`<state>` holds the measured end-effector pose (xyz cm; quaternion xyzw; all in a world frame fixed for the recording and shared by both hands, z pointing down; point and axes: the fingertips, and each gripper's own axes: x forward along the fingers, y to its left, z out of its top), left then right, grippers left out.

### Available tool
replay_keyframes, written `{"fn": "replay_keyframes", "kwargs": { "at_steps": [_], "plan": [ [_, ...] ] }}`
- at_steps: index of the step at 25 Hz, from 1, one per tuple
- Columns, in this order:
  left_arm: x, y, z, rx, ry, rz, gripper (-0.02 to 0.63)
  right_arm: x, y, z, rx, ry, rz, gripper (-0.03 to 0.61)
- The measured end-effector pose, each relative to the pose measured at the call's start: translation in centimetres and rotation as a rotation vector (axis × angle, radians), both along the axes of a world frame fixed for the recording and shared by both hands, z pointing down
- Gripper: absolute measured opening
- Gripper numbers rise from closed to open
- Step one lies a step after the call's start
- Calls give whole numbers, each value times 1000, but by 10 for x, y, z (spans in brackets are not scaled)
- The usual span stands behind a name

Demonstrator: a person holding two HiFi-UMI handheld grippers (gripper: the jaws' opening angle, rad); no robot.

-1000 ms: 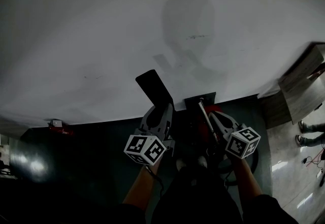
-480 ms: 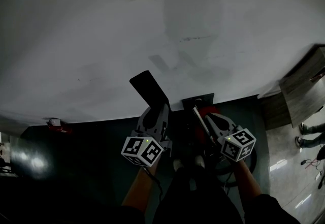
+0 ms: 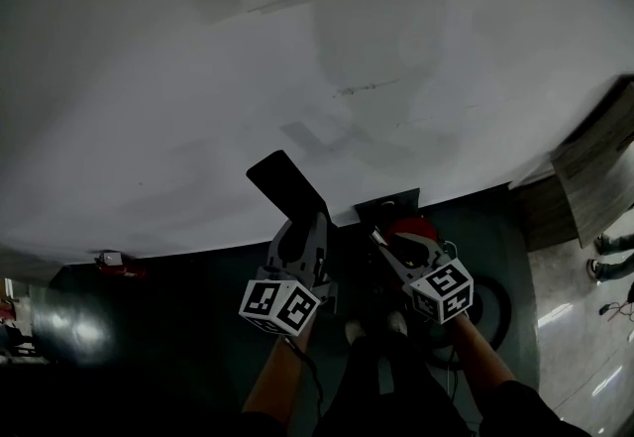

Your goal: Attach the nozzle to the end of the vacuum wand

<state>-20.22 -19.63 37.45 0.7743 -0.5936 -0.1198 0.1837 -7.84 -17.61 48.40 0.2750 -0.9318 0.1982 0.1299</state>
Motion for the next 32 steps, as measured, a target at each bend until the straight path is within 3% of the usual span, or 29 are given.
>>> {"fn": "replay_keyframes", "kwargs": {
  "at_steps": [6,11,32],
  "plan": [
    [7,-21,14,9,18,0,84,-12,-8,41,68,128,-55,162],
    [9,-34,21,28,36,-6,84,-24,-13,69,111,203,-106,183],
    [32,-45,36,42,70,24,84,-28,-17,90,151,234,-107,158]
  ]
}}
